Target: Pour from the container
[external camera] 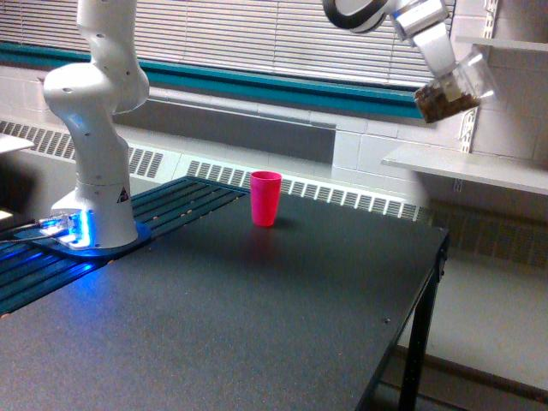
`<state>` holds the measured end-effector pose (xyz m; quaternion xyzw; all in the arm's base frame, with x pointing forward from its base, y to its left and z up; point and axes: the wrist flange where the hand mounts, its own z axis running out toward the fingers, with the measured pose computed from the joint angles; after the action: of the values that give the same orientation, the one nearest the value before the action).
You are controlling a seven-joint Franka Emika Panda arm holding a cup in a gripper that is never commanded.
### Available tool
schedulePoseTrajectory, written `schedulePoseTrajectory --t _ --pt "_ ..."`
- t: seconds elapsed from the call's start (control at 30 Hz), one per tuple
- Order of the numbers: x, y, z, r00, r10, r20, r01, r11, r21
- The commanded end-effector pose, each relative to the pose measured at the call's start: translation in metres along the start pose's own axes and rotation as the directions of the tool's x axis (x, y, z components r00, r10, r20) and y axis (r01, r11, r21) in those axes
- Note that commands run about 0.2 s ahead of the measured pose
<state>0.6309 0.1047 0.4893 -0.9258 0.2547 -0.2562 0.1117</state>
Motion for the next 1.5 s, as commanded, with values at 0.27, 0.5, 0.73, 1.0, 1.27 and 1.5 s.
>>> schedulePoseTrajectory --t 0.27,0.5,0.73,1.0,1.27,1.5 --pt "-0.087 -0.021 -0.026 0.989 -0.147 -0.002 0.147 0.988 0.042" --pt "-0.129 -0.021 -0.044 0.984 -0.178 -0.008 0.178 0.983 0.049" --pt "-0.179 -0.023 -0.067 0.976 -0.218 0.003 0.218 0.974 0.063" --pt "-0.243 -0.021 -0.092 0.966 -0.257 0.011 0.256 0.964 0.071" --pt "-0.312 -0.01 -0.113 0.959 -0.28 0.044 0.277 0.959 0.06" --pt "-0.363 0.013 -0.126 0.964 -0.262 0.048 0.261 0.965 0.026"
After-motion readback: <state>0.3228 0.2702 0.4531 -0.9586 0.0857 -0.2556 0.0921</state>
